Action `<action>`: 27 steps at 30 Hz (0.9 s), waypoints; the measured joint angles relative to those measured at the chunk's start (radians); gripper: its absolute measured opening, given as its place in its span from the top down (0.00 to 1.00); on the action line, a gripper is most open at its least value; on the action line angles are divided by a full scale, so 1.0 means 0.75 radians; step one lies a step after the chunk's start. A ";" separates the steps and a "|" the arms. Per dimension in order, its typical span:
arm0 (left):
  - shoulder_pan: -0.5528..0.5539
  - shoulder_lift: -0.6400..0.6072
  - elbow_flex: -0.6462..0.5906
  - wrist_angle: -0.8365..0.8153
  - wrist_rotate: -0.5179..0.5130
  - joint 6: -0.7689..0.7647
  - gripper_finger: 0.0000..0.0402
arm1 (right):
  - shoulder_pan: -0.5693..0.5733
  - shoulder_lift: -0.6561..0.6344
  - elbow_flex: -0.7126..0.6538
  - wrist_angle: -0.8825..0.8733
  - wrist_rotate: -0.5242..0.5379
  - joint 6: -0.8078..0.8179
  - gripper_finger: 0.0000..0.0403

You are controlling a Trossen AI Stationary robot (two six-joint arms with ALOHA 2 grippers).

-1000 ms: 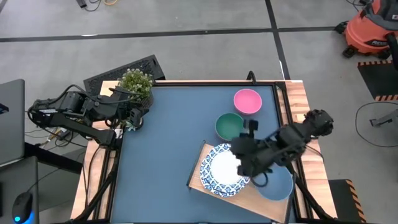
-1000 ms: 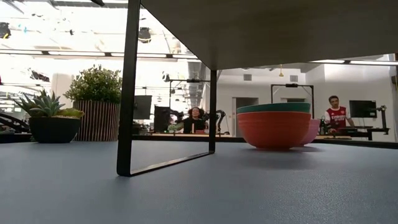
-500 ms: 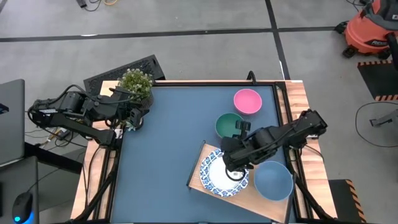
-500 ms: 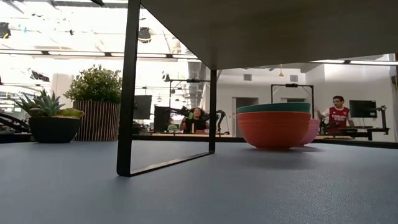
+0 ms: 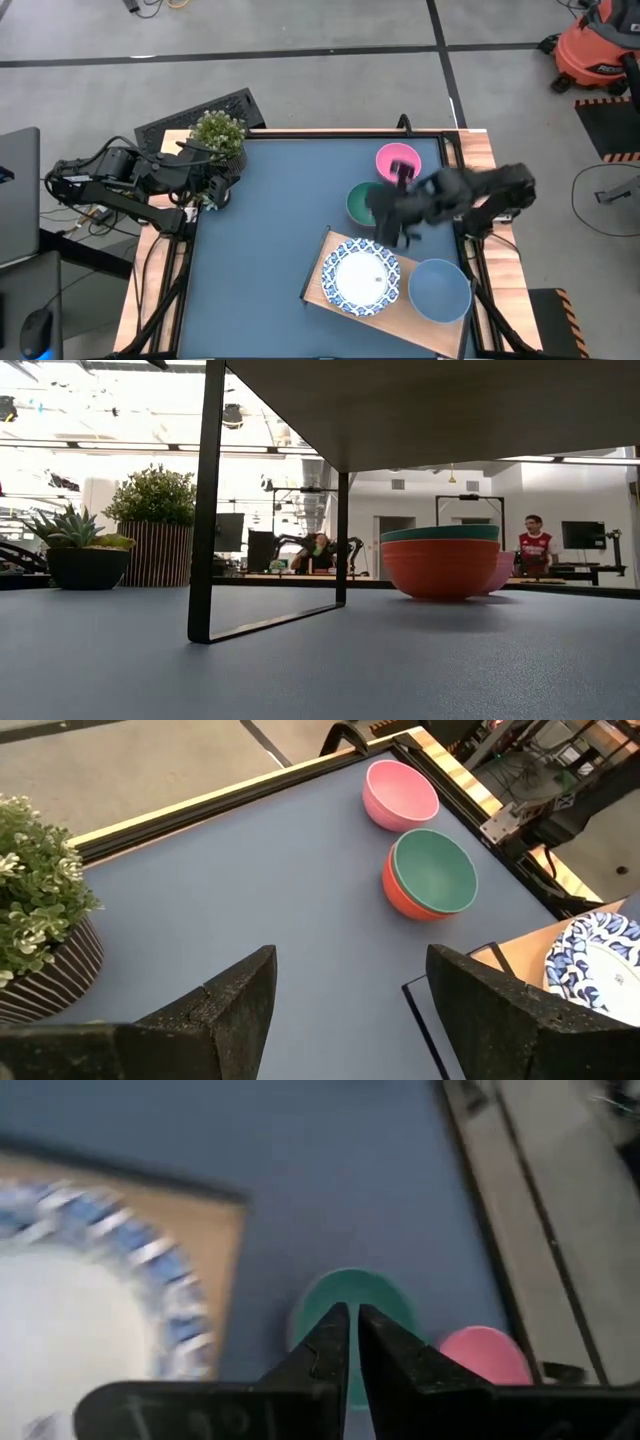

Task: Place and stack bowls onto a shelf
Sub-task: Stack the green bowl on the top of the blue bowl on the shelf

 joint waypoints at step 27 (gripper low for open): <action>0.031 0.000 0.000 -0.020 0.081 0.120 0.39 | -0.436 -0.482 -1.274 0.715 -0.560 -0.736 0.58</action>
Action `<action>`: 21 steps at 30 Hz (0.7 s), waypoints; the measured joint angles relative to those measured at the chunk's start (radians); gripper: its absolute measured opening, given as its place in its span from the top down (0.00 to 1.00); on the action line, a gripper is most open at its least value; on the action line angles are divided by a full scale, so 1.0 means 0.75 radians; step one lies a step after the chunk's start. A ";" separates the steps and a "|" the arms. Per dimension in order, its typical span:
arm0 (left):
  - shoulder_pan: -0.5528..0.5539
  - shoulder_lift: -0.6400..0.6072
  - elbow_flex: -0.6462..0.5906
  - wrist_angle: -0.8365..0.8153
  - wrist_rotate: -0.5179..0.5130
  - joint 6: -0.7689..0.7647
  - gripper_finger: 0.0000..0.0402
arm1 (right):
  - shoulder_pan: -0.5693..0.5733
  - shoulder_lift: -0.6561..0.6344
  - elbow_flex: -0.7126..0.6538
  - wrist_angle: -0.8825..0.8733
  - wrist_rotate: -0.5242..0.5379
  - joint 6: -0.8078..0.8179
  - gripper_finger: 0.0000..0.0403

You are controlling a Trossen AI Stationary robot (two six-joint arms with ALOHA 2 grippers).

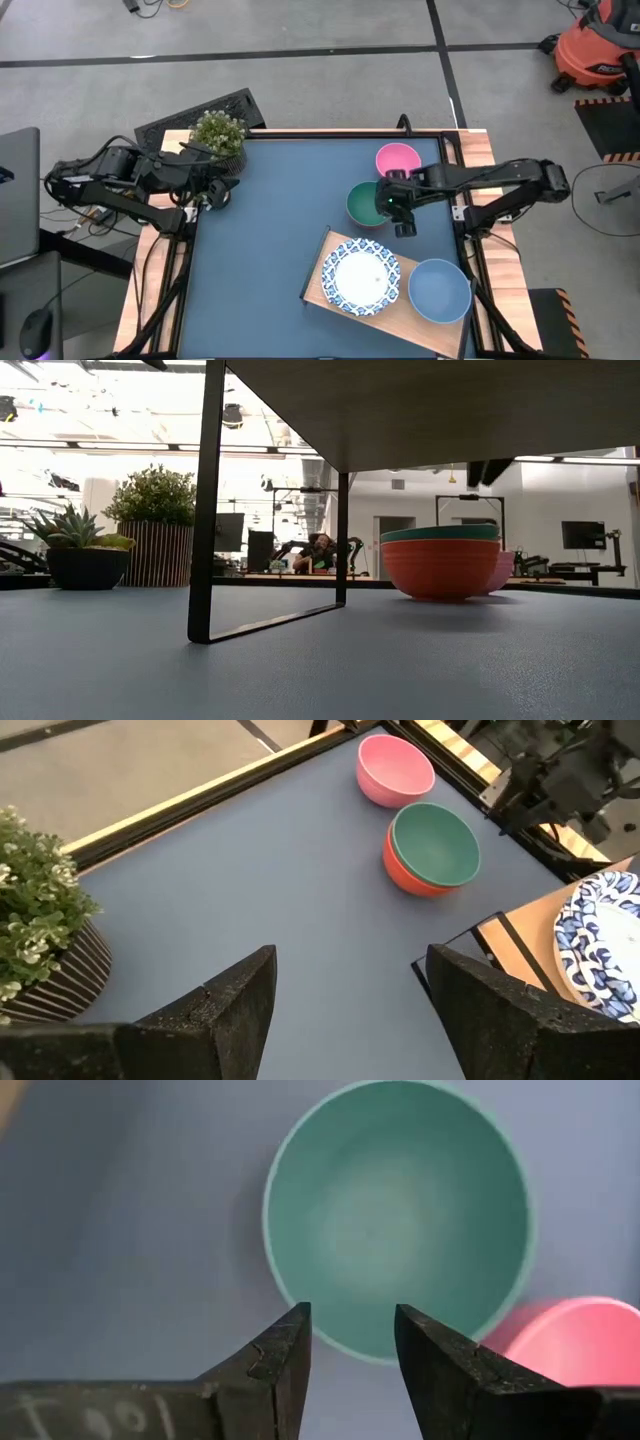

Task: Place and stack bowls onto a shelf
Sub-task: Stack the green bowl on the top of the blue bowl on the shelf

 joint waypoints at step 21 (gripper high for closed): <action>0.200 -0.001 -0.001 0.001 0.209 -0.061 0.39 | -0.132 0.016 -0.196 0.177 -0.175 -0.397 0.58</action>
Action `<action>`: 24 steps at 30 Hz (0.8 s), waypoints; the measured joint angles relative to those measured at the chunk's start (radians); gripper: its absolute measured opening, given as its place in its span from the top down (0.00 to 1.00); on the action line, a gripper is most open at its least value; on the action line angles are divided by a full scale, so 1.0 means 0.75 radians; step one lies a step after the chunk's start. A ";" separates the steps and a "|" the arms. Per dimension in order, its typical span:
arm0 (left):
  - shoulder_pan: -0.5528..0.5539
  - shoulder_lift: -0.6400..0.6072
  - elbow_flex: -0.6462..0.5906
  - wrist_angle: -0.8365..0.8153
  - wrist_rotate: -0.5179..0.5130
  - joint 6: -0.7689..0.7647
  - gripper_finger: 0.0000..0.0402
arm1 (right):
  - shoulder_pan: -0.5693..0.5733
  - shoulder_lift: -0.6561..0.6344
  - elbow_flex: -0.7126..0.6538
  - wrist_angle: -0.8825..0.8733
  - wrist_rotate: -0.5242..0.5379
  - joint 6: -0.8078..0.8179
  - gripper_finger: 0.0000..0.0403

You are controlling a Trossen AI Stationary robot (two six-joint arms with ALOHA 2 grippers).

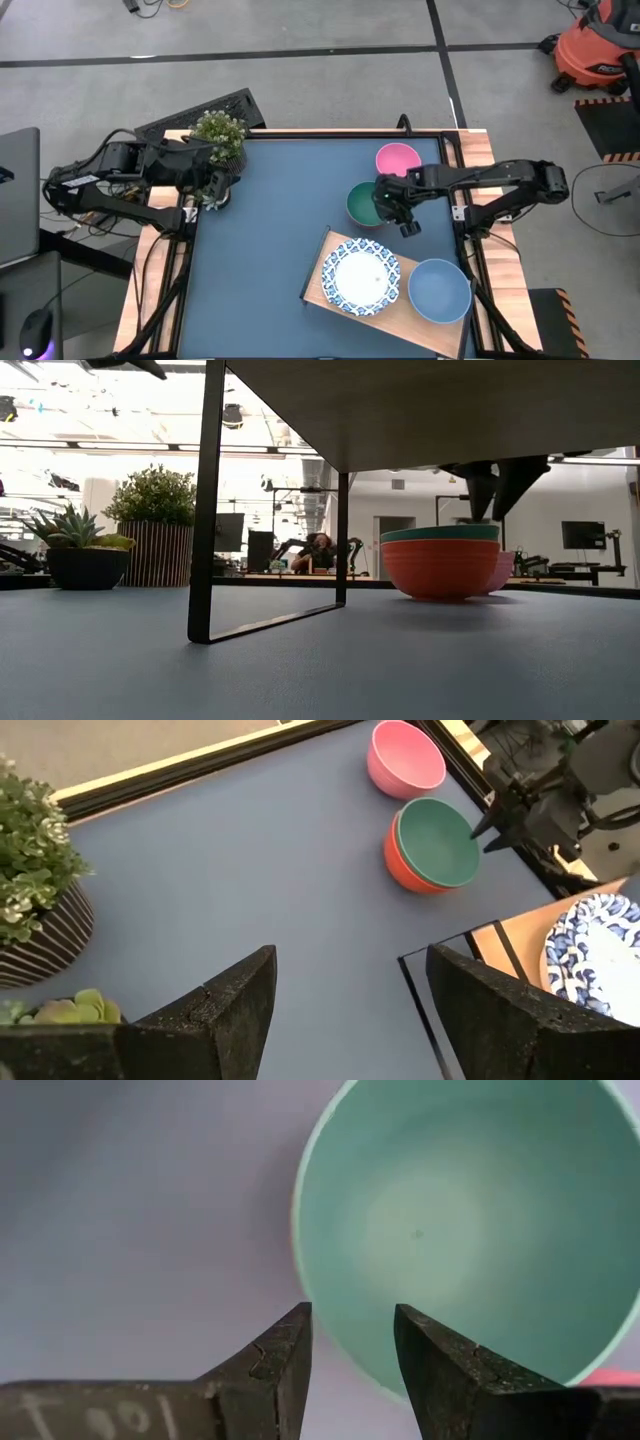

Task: Place and stack bowls onto a shelf
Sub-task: Stack the green bowl on the top of the blue bowl on the shelf

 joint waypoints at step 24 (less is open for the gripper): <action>0.008 0.001 0.000 -0.002 0.031 -0.059 0.39 | -0.001 -0.005 -0.062 0.088 0.033 -0.025 0.58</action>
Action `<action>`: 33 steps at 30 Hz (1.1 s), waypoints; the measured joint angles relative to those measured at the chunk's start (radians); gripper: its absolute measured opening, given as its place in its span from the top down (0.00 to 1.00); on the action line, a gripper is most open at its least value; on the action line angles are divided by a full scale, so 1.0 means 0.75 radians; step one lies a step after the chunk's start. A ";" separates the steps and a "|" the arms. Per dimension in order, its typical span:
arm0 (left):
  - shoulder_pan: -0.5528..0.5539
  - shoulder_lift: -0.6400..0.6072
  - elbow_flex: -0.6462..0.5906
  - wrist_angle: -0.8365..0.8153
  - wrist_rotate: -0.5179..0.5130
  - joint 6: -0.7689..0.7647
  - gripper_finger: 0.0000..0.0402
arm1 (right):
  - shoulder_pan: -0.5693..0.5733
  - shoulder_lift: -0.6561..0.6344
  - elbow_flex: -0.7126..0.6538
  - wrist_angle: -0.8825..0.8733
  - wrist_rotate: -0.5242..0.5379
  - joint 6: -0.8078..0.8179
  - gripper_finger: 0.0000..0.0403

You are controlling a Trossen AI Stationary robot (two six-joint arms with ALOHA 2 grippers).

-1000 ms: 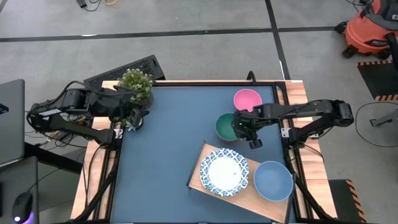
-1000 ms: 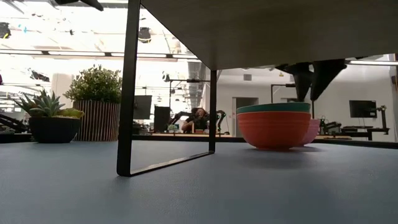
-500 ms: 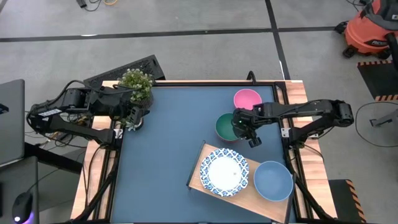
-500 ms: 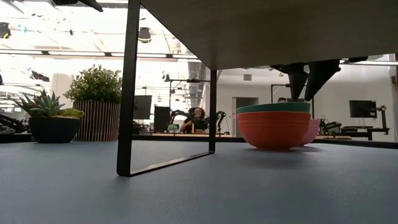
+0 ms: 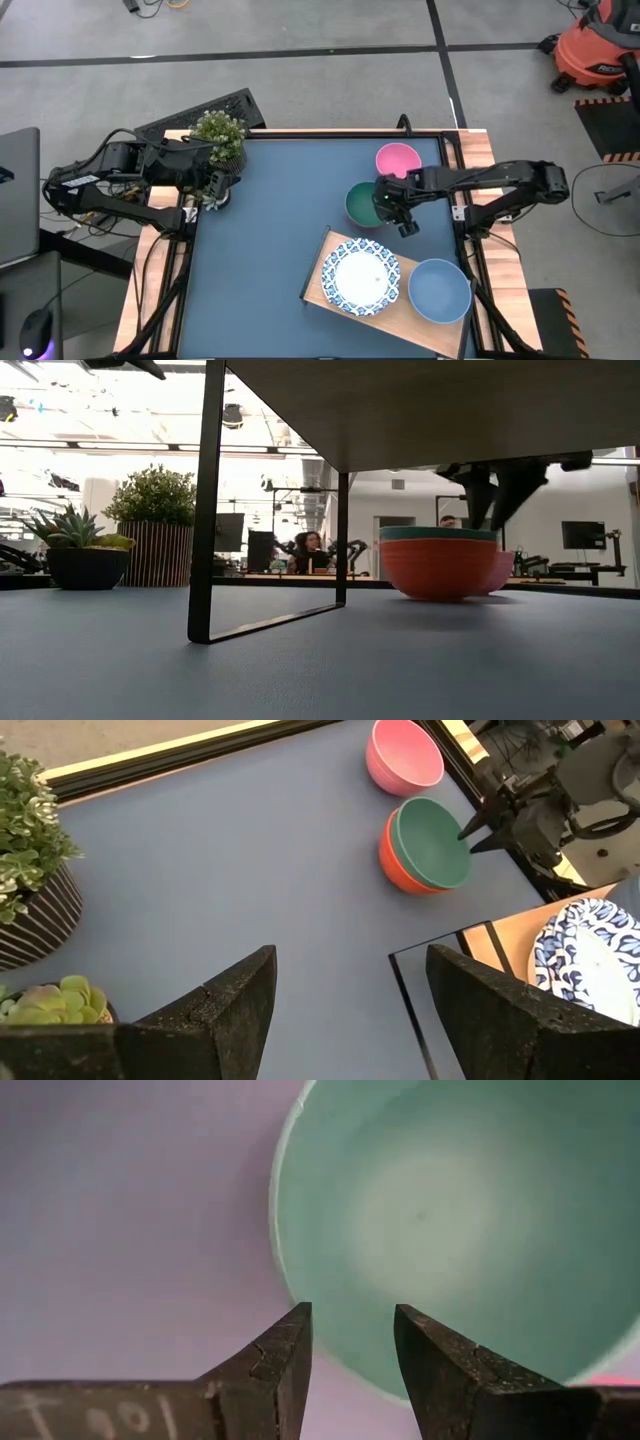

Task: Place and stack bowls onto a shelf
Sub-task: Stack the green bowl on the top of the blue bowl on the shelf

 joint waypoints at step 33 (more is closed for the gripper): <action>0.000 0.000 0.000 -0.012 0.007 -0.021 0.39 | 0.061 0.121 -0.008 -0.005 -0.033 -0.012 0.79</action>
